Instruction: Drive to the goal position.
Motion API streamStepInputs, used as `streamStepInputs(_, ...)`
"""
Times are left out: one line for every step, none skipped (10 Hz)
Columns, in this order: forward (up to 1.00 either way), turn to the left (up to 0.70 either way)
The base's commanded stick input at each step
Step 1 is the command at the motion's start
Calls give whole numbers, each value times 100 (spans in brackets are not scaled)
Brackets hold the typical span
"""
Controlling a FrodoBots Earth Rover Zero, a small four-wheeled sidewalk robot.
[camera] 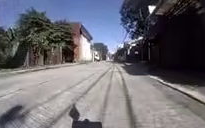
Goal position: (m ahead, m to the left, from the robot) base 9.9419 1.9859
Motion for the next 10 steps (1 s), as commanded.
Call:
streamStepInputs(85,0)
streamStepInputs(85,0)
streamStepInputs(85,0)
streamStepInputs(85,0)
streamStepInputs(85,0)
streamStepInputs(85,0)
streamStepInputs(85,0)
streamStepInputs(85,0)
streamStepInputs(85,0)
streamStepInputs(85,0)
